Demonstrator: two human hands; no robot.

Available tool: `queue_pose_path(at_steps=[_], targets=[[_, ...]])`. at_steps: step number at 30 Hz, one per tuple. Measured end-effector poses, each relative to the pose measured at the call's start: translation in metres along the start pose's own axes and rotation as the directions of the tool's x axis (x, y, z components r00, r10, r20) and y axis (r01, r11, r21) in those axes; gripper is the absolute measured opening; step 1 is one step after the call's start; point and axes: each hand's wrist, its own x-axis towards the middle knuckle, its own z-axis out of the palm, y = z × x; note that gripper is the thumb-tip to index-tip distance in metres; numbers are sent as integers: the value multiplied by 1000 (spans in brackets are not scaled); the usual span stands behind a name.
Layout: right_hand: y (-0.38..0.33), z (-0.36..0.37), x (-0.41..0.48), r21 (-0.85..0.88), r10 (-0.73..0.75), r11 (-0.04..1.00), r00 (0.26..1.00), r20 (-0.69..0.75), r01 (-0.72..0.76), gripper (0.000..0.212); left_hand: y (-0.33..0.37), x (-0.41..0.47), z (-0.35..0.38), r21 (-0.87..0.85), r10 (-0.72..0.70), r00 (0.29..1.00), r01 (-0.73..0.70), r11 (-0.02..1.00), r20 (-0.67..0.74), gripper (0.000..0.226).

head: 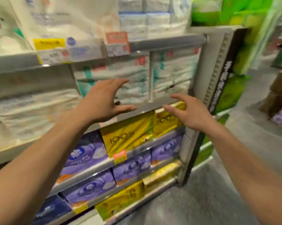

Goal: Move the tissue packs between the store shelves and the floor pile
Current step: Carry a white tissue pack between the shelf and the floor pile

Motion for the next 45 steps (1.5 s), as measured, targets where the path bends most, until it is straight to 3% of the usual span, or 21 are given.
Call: queue_pose_path(at_steps=[6, 14, 20, 24, 26, 34, 41, 45], targets=[[110, -5, -109, 4, 359, 933, 933, -14, -359, 70, 96, 3, 105, -218, 95, 968, -43, 975, 231, 105], [248, -87, -243, -14, 636, 769, 767, -84, -639, 80, 283, 38, 216, -379, 357, 850, -206, 902, 389, 102], [355, -169, -350, -32, 728, 671, 666, -160, -741, 77, 466, 56, 284, -509, 472, 772, -227, 830, 426, 97], [421, -223, -410, -24, 791, 573, 561, -245, -819, 119, 576, 70, 327, -558, 562, 693, -272, 784, 452, 93], [452, -245, -440, 14, 831, 514, 494, -256, -858, 130, 623, 76, 340, -587, 597, 652, -277, 761, 467, 93], [543, -296, -491, 176, 926, 331, 284, -248, -927, 116, 756, 130, 405, -703, 736, 483, -294, 647, 475, 104], [657, -347, -473, 269, 933, 226, 128, -337, -936, 129, 876, 236, 487, -781, 838, 390, -349, 518, 381, 117], [716, -404, -459, 323, 914, 188, 45, -404, -927, 120, 954, 302, 516, -791, 894, 306, -428, 437, 328, 103]])
